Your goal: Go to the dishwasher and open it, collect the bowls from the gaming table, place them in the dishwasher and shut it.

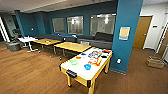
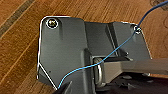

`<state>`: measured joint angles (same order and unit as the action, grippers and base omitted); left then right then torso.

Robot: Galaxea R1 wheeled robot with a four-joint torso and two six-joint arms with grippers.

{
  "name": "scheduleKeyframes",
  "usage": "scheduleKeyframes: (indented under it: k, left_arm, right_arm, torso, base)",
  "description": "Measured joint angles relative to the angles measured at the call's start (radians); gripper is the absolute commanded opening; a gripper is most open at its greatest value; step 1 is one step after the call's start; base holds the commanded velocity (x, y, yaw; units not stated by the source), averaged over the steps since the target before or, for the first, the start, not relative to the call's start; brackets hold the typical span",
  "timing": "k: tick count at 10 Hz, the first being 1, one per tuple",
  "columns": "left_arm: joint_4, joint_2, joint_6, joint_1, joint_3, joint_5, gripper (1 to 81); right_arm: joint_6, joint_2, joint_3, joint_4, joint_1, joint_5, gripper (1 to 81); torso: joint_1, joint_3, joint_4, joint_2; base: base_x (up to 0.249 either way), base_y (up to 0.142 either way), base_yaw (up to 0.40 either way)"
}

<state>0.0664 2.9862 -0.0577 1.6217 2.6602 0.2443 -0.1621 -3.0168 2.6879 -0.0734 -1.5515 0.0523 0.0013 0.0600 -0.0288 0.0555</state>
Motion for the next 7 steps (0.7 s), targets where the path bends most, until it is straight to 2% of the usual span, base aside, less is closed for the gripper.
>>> scheduleKeyframes:
  k: [7]
  left_arm:
    - [0.0,-0.001,0.0,0.0,0.0,0.0,81.1]
  right_arm:
    - [0.0,-0.002,0.0,0.0,0.0,0.0,81.1]
  torso:
    - [0.0,0.0,0.0,0.0]
  base:
    - [0.133,0.117,0.0]
